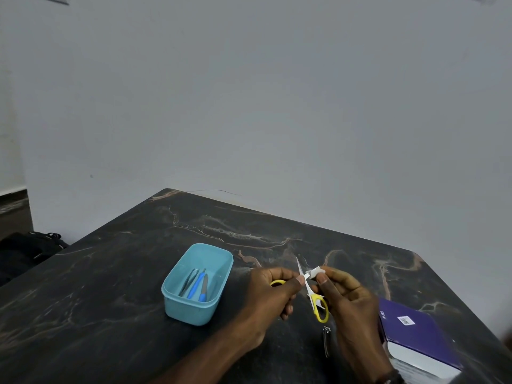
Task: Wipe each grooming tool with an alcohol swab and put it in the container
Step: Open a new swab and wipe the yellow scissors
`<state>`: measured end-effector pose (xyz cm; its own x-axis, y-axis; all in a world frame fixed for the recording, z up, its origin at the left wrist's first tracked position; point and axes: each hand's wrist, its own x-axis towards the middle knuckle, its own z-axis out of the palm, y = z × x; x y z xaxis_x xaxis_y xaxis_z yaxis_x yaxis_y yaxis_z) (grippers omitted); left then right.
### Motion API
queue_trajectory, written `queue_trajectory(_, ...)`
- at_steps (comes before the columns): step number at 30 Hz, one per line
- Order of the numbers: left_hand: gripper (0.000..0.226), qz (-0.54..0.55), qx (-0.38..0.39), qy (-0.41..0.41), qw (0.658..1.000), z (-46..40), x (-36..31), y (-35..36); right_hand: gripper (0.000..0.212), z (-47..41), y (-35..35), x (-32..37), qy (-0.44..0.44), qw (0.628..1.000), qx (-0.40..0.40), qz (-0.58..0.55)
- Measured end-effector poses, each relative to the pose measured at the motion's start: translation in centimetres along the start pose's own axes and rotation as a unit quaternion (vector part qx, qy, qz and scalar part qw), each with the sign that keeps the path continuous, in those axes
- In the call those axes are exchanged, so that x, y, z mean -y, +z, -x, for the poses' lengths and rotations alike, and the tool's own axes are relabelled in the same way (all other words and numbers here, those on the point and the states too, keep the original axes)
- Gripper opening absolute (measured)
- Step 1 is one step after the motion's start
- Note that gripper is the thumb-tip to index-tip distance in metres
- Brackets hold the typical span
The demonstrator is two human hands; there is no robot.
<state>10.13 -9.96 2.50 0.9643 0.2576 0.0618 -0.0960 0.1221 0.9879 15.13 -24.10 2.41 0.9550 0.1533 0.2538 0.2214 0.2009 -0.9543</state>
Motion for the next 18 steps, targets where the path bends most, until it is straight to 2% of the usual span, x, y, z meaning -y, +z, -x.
queue_trajectory(4,0.007,0.001,0.003,0.000,1.000,-0.01,0.07,-0.03,0.053,-0.03,-0.02,-0.01,0.008,1.000,0.000,-0.015)
queue_trajectory(6,0.007,0.001,0.003,0.000,1.000,0.03,0.09,-0.02,0.025,0.02,-0.10,0.00,0.017,1.000,0.003,-0.021)
queue_trajectory(7,0.007,0.000,0.003,0.001,1.000,0.06,0.12,-0.01,0.018,0.09,-0.03,0.11,0.024,1.000,0.003,-0.019)
queue_trajectory(9,0.007,-0.003,0.004,0.004,1.000,0.15,0.15,0.06,0.020,0.04,-0.03,-0.03,0.026,0.999,0.012,-0.022)
queue_trajectory(10,0.007,-0.004,0.005,0.005,1.000,0.19,0.15,0.09,0.028,-0.01,-0.03,-0.15,0.023,0.999,0.015,-0.028)
queue_trajectory(13,0.007,-0.013,0.006,0.007,1.000,0.20,0.18,0.13,0.080,-0.17,0.13,0.00,0.019,0.999,-0.007,-0.032)
queue_trajectory(14,0.007,-0.014,0.006,0.007,1.000,0.19,0.18,0.12,0.091,-0.12,0.29,0.11,0.023,0.999,-0.019,-0.033)
queue_trajectory(16,0.007,-0.016,0.004,0.008,1.000,0.17,0.18,0.08,0.101,-0.16,0.36,0.14,0.024,0.999,-0.027,-0.033)
queue_trajectory(18,0.007,-0.020,0.004,0.008,1.000,0.19,0.16,0.07,0.101,-0.14,0.42,0.18,0.019,0.999,-0.032,-0.031)
